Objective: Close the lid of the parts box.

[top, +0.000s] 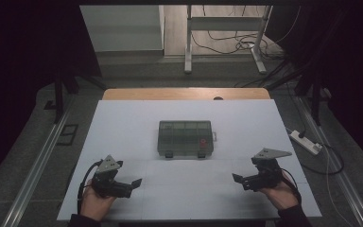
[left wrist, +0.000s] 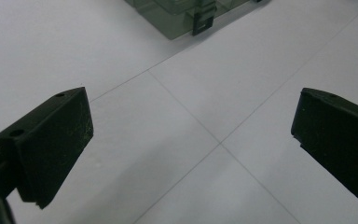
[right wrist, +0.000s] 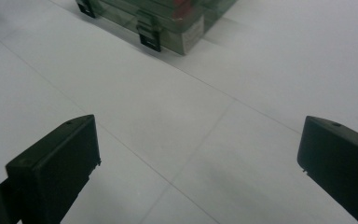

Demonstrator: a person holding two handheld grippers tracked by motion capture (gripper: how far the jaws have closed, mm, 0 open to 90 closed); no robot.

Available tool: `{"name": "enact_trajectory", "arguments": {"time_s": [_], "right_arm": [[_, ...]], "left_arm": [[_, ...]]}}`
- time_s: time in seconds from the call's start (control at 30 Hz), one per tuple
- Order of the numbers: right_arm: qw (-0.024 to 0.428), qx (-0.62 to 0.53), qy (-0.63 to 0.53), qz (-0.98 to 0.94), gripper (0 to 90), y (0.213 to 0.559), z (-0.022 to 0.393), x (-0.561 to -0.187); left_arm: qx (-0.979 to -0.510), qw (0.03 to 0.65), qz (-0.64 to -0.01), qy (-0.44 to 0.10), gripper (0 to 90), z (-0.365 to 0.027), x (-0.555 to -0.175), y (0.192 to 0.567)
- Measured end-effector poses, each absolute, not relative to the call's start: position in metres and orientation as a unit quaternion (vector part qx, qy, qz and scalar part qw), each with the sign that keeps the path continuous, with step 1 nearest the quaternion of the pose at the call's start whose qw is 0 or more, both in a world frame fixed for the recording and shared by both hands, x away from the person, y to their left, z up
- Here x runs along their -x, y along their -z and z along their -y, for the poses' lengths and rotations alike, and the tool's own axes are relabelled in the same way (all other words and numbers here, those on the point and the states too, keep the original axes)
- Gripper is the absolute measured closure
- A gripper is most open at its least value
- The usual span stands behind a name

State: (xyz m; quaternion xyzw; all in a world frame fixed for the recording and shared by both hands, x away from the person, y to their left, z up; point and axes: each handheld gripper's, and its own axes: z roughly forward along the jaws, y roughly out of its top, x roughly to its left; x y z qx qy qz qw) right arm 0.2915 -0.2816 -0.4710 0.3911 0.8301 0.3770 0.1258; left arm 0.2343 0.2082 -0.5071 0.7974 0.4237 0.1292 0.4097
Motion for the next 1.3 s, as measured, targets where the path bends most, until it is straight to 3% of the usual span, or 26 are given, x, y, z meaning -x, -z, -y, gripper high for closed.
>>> {"name": "enact_trajectory", "arguments": {"time_s": [1.3], "right_arm": [[0.160, -0.463, -0.364, -0.793, 0.0, 0.477, 0.340, -0.242]], "left_arm": [[-0.766, 0.405, -0.473, -0.157, 0.0, -0.250, -0.187, 0.515]]}}
